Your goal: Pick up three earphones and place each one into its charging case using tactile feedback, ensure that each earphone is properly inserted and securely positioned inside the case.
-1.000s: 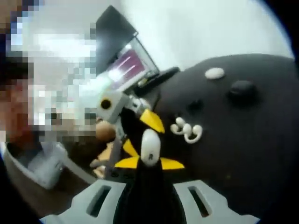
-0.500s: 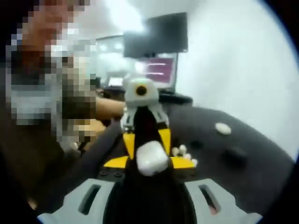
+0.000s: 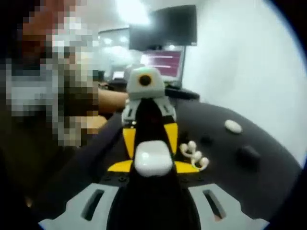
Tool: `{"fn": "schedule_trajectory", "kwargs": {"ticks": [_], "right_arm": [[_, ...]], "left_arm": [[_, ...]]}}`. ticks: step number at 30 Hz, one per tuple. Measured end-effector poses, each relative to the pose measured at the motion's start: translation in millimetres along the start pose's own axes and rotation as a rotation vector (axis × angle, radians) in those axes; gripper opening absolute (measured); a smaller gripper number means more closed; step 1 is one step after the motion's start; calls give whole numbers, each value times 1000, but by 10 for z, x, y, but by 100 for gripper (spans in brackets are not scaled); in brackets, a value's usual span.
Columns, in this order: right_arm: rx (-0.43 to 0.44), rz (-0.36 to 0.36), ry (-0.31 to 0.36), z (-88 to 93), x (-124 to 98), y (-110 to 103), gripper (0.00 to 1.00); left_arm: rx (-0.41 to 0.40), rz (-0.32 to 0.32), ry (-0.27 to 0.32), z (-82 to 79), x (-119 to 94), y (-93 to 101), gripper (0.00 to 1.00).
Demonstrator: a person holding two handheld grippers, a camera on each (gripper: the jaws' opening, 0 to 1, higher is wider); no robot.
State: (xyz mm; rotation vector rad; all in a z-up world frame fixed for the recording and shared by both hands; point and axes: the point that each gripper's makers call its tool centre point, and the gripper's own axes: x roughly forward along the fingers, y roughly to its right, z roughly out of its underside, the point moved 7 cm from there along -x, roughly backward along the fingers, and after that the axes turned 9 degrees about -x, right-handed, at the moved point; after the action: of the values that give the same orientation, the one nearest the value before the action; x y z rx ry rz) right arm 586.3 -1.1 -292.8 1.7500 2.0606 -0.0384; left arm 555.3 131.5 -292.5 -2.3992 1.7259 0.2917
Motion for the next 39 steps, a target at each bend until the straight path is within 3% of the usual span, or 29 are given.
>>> {"fn": "schedule_trajectory", "kwargs": {"ticks": [8,14,16,18,19,23,26,31,34,37,39], "right_arm": [[19,-8,-3,21,-40,-20,32],[-105,31,5,-17,-26,-51,36],[-100,35,7,-9,-31,-46,37],[-75,38,9,10,-49,-34,37],[-52,36,5,19,-59,-34,37],[-30,39,3,20,-67,-41,40],[8,31,43,-35,-75,-44,49],[56,30,71,-85,-30,-47,49],[67,13,53,-59,22,-70,49],[93,1,35,-34,50,-79,48],[110,7,24,-22,57,-81,46]], "left_arm": [[10,4,1,8,1,22,28],[-2,7,1,13,10,12,28],[19,19,16,-3,-32,-9,34],[-24,23,128,-123,-111,-45,48],[-84,24,209,-214,-196,-71,48],[-135,-53,342,-332,-413,-215,42],[-156,-103,376,-355,-489,-305,47],[-175,-177,408,-386,-533,-426,69],[-159,-183,384,-371,-517,-432,65],[-139,-201,310,-315,-501,-396,52],[-133,-223,304,-314,-500,-402,41]]}}
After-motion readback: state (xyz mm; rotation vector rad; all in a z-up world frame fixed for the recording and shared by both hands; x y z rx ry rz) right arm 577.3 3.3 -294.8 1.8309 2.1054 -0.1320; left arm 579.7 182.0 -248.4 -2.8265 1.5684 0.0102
